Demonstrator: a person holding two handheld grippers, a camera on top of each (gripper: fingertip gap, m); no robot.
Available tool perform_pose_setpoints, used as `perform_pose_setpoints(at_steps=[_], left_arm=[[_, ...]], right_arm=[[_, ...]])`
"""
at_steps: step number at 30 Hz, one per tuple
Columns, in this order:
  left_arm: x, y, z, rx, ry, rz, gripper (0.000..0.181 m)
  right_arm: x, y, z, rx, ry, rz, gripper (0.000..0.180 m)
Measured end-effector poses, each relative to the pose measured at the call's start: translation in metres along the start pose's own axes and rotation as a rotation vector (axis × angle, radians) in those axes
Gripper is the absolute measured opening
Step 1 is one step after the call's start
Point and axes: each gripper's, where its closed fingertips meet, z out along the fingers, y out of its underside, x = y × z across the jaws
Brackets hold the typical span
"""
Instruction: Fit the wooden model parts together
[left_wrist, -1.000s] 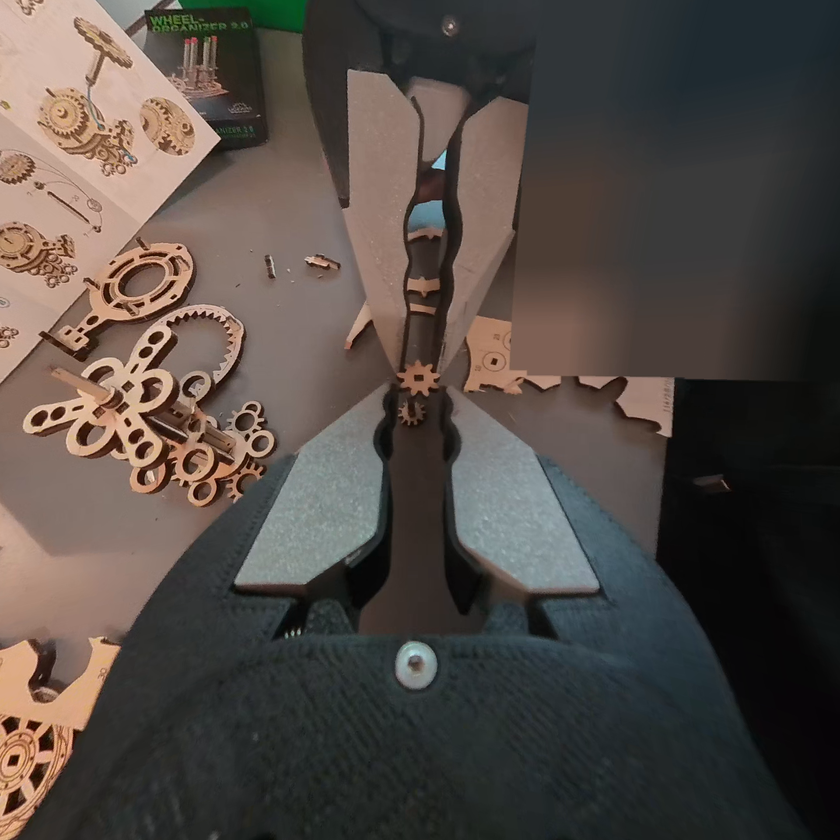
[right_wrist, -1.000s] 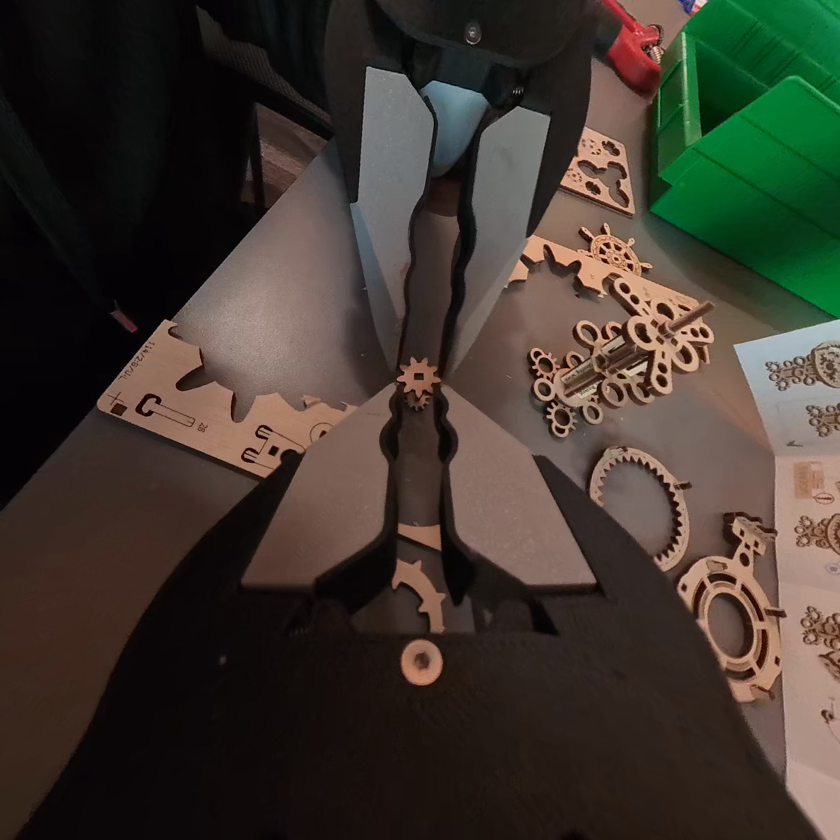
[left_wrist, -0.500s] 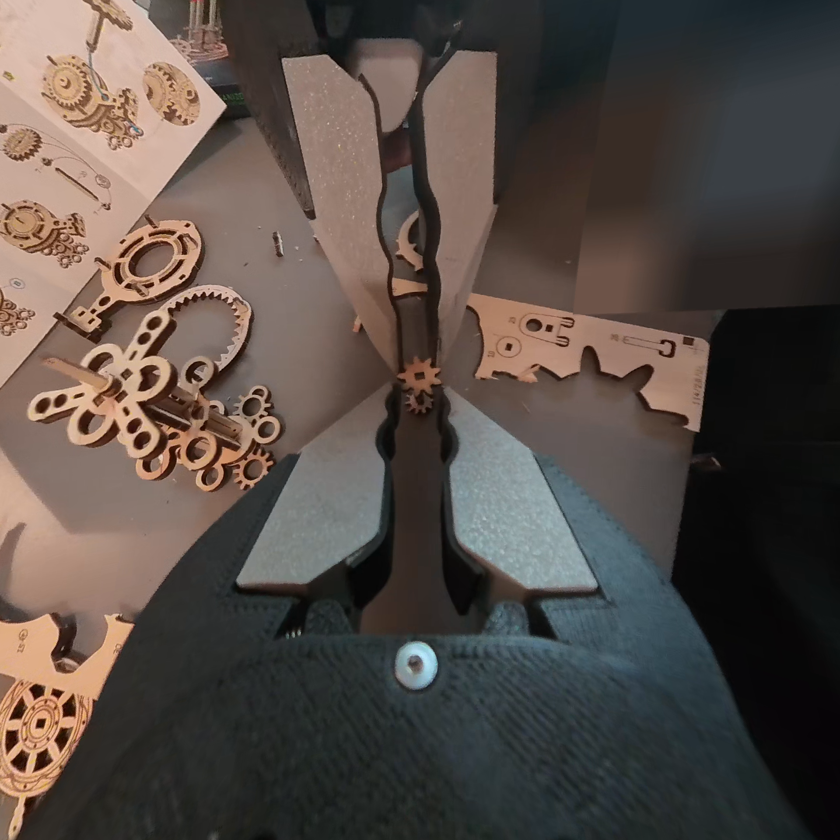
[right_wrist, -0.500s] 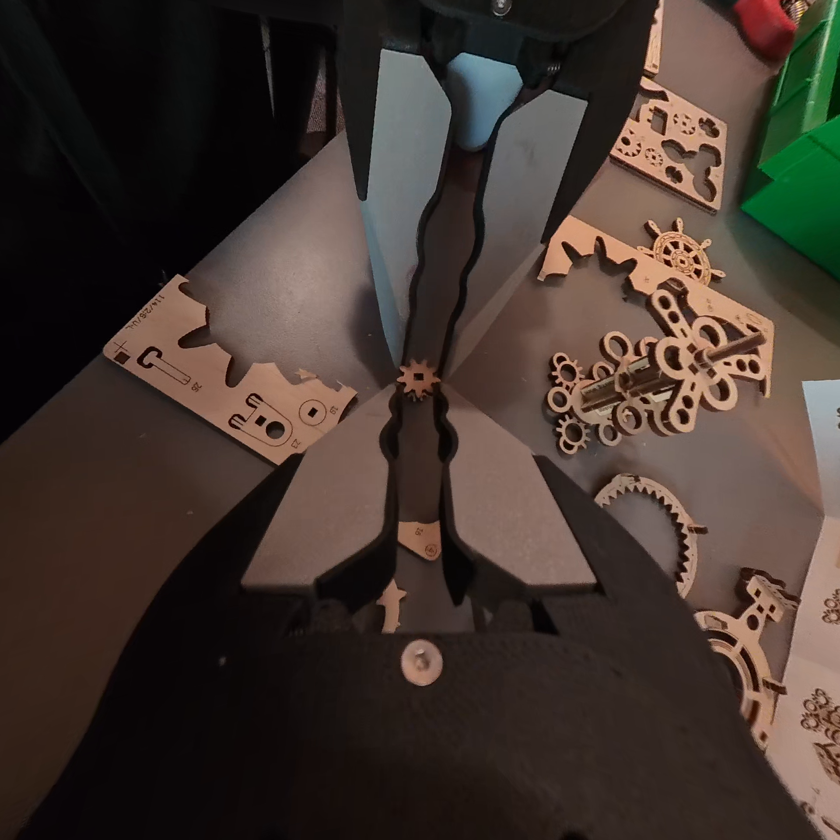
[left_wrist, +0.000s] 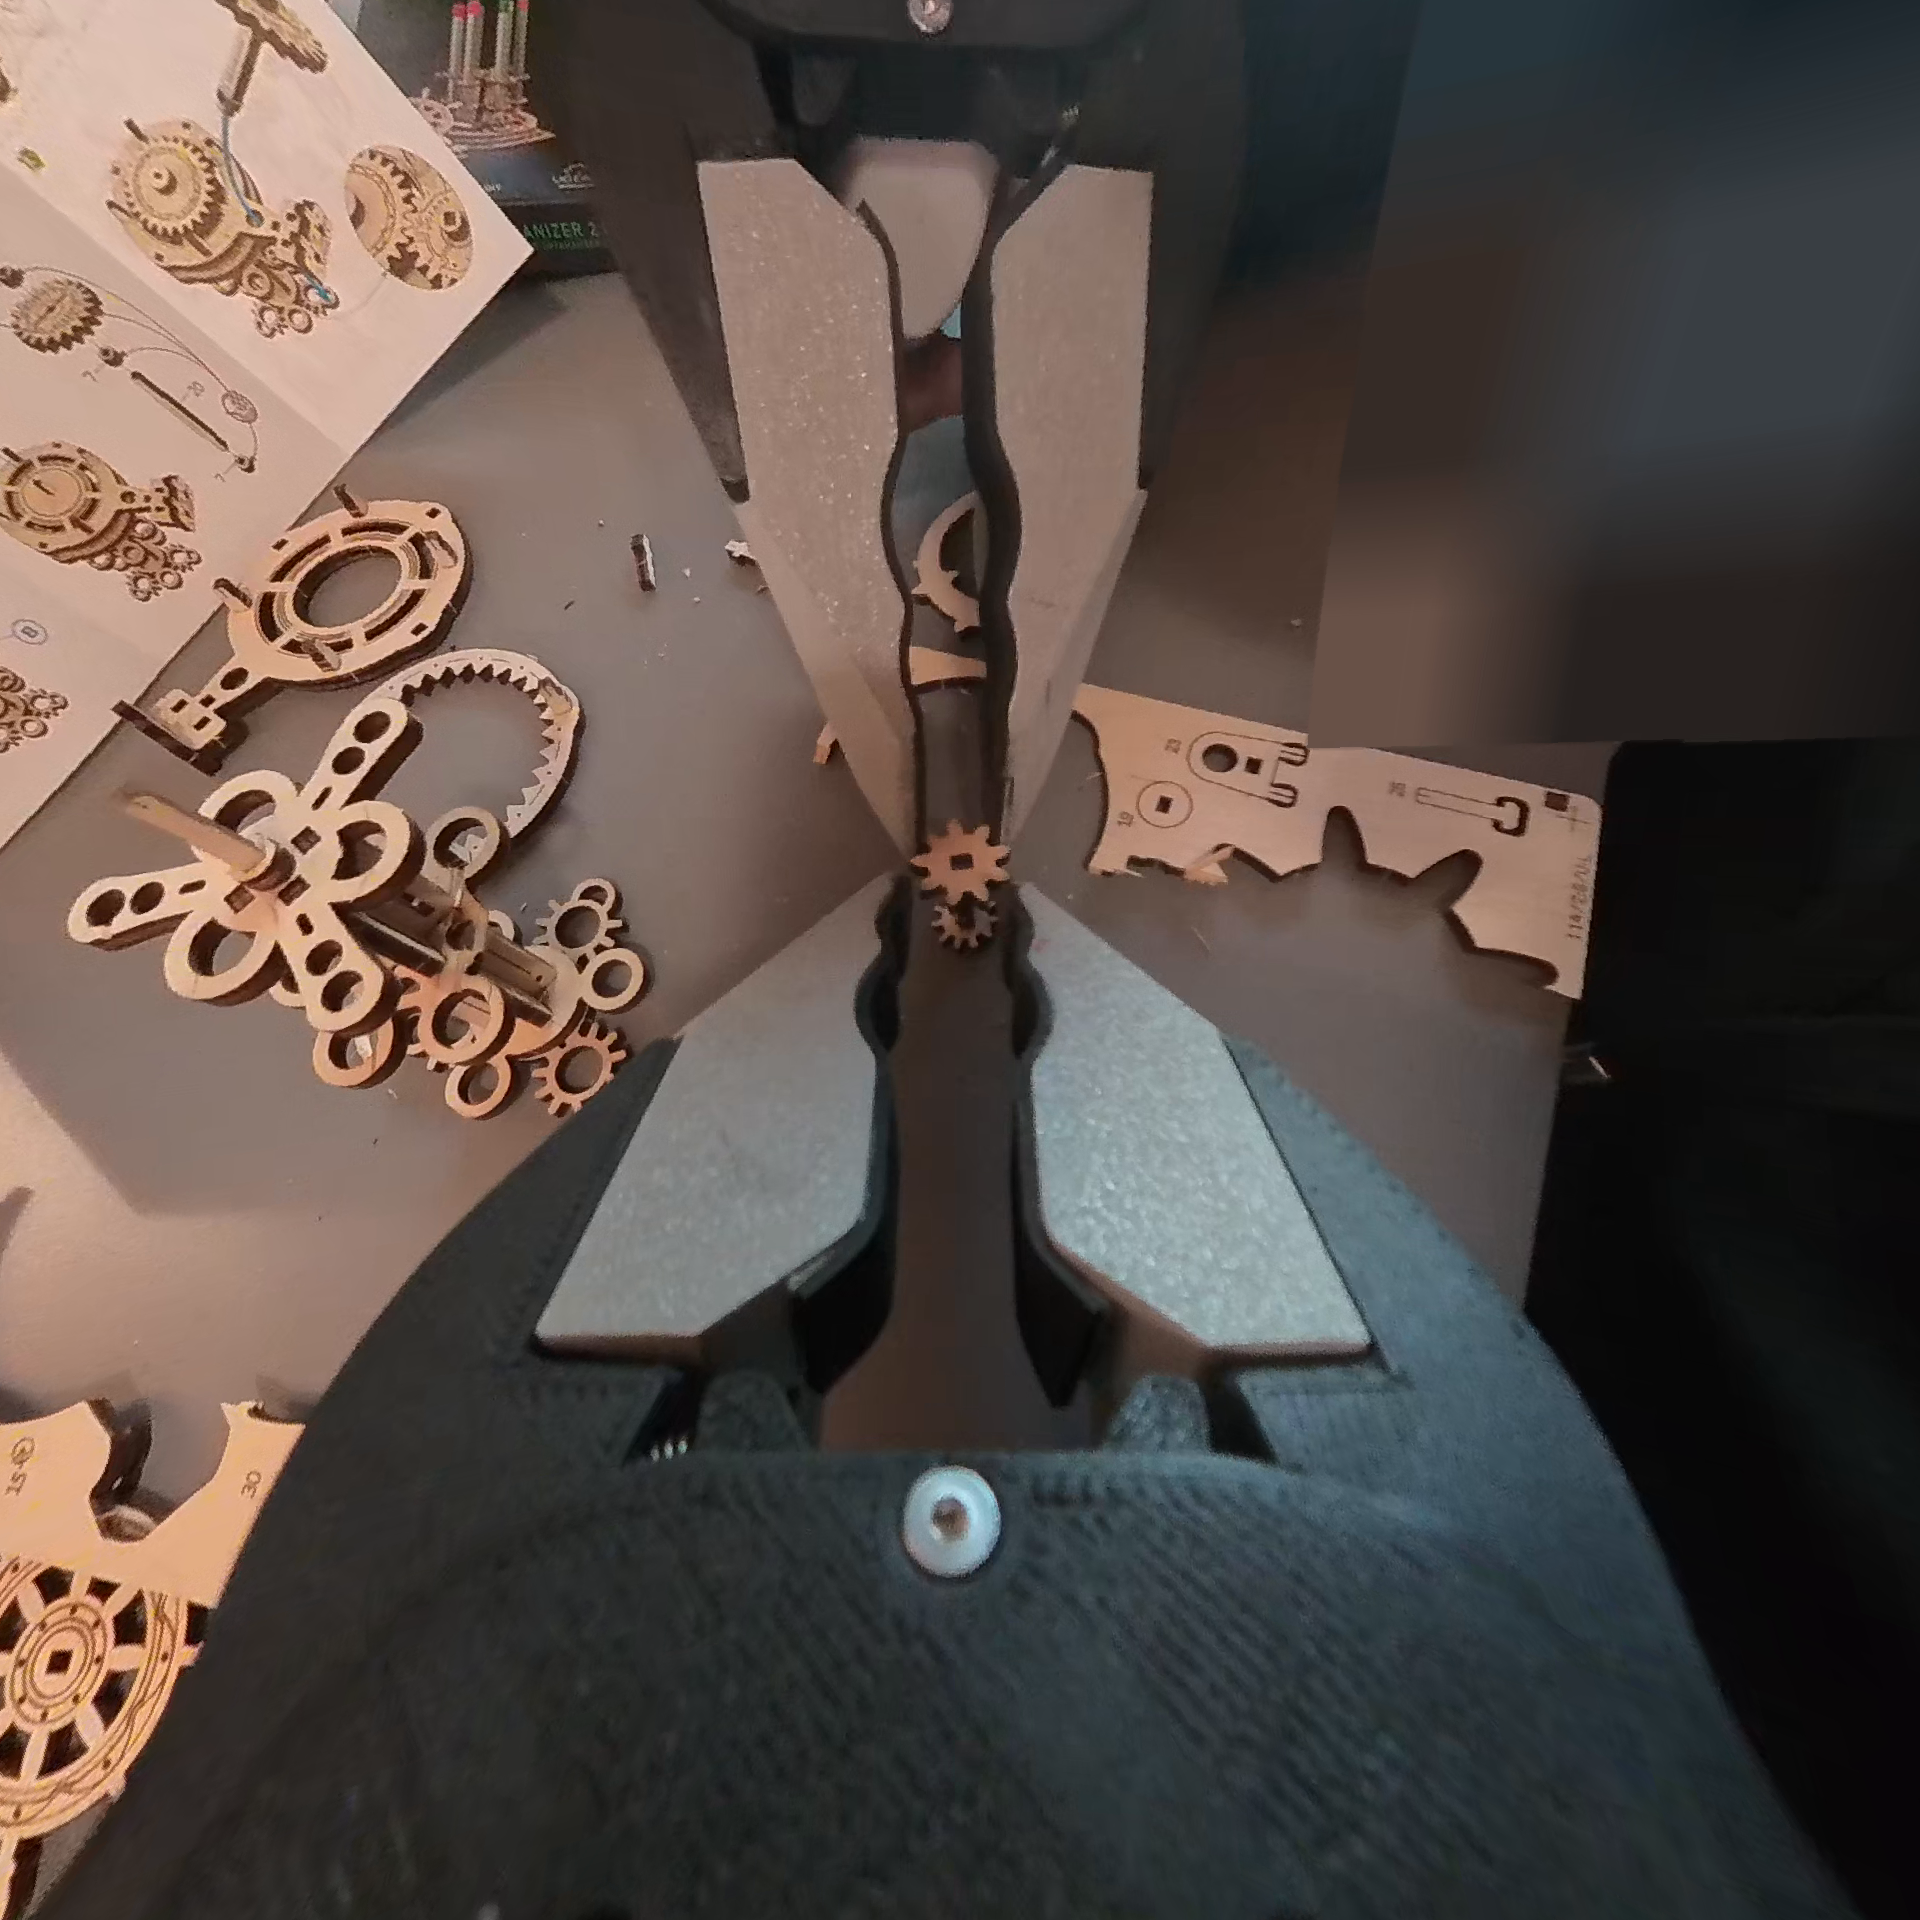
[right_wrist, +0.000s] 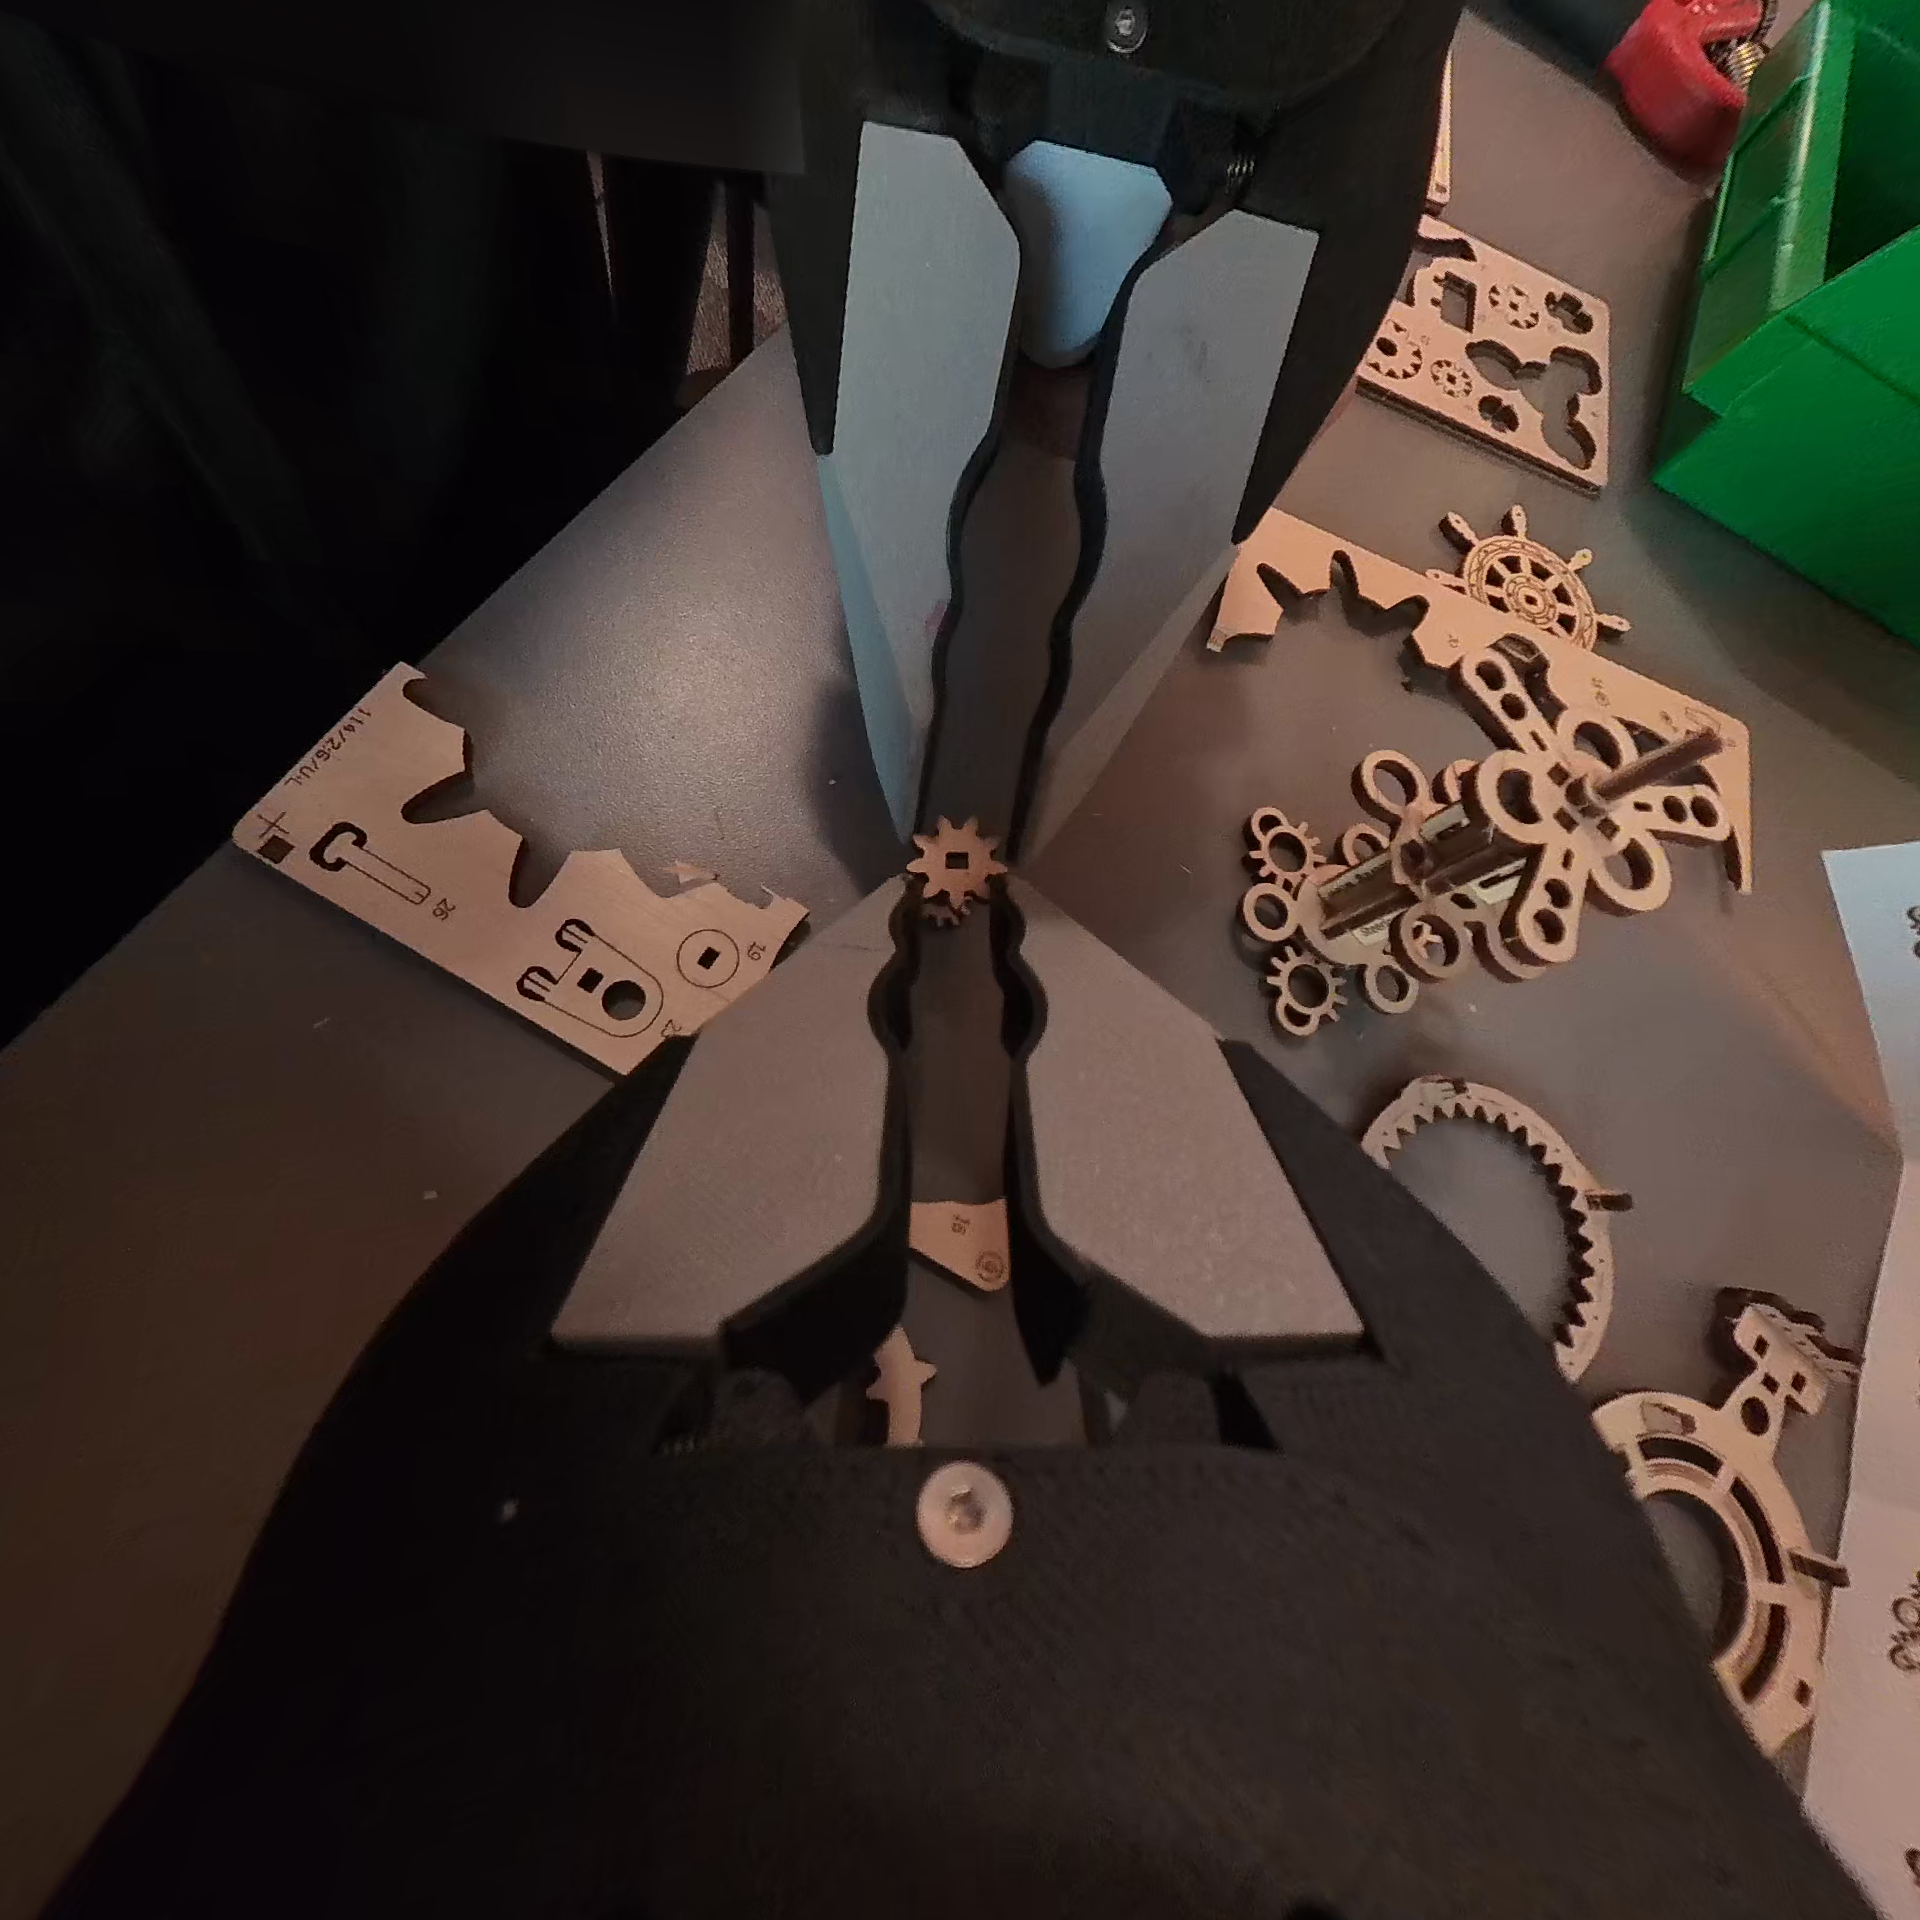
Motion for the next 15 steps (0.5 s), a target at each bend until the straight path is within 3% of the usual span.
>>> perform_pose_setpoints(at_steps=[15], left_arm=[[0.0010, 0.0001, 0.0010, -0.004, 0.010, -0.014, 0.015]], right_arm=[[-0.0002, 0.0011, 0.0022, 0.006, 0.000, 0.017, 0.010]])
